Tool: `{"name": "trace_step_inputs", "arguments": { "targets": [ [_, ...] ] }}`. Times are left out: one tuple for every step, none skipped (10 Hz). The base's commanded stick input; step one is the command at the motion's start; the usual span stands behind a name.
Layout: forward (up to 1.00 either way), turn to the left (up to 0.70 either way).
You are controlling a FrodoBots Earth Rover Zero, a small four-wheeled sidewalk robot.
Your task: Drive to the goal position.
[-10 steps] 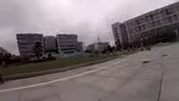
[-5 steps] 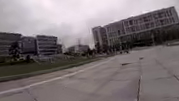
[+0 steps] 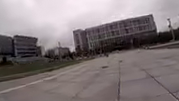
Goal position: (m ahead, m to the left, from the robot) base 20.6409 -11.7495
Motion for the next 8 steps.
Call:
{"name": "trace_step_inputs", "arguments": {
  "targets": [
    [0.00, -0.76],
    [0.00, -0.76],
    [0.00, -0.76],
    [0.00, -0.76],
    [0.30, -0.57],
    [0.91, -0.19],
    [1.00, 0.00],
    [1.00, 0.00]
  ]
}}
